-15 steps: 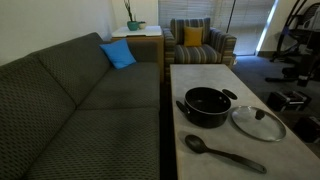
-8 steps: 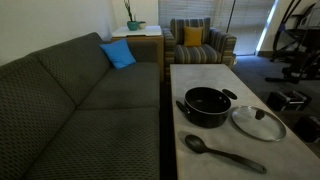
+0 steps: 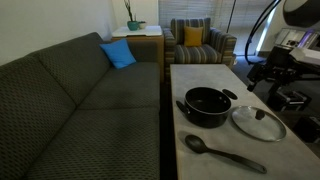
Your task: Pick up the glass lid from the table and put it on the black pot.
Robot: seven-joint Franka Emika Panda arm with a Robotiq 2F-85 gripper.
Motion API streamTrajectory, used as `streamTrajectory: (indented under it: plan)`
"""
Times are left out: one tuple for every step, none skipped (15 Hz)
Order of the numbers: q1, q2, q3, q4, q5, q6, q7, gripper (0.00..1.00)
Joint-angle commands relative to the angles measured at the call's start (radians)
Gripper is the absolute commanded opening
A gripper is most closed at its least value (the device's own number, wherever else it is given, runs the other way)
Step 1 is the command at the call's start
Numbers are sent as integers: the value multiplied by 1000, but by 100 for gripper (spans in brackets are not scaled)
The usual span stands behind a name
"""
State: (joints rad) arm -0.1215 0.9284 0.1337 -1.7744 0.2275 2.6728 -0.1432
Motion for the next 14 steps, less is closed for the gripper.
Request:
streamTrajectory:
  plan:
    - [-7,22,6,20,-11,1,13,100]
    - [25,27,-25,33,-23,0,54,100]
    - [61,40,-62,55,1,28,163,100]
    - [60,52,-66,74,13,34,203,100]
    - [57,71,-76,101,21,39,244,100]
    - [70,88,-87,114,31,56,297,100]
    - [78,114,-97,141,40,66,345,100]
    - [88,140,-104,161,52,84,396,100]
    - [97,175,-116,190,63,98,446,100]
    - [111,208,-132,217,72,111,499,100]
    - [123,249,-147,247,83,130,548,100]
    - [135,287,-162,277,95,137,600,100]
    - [153,321,-185,305,106,146,656,100]
    - [169,359,-213,340,114,148,711,100]
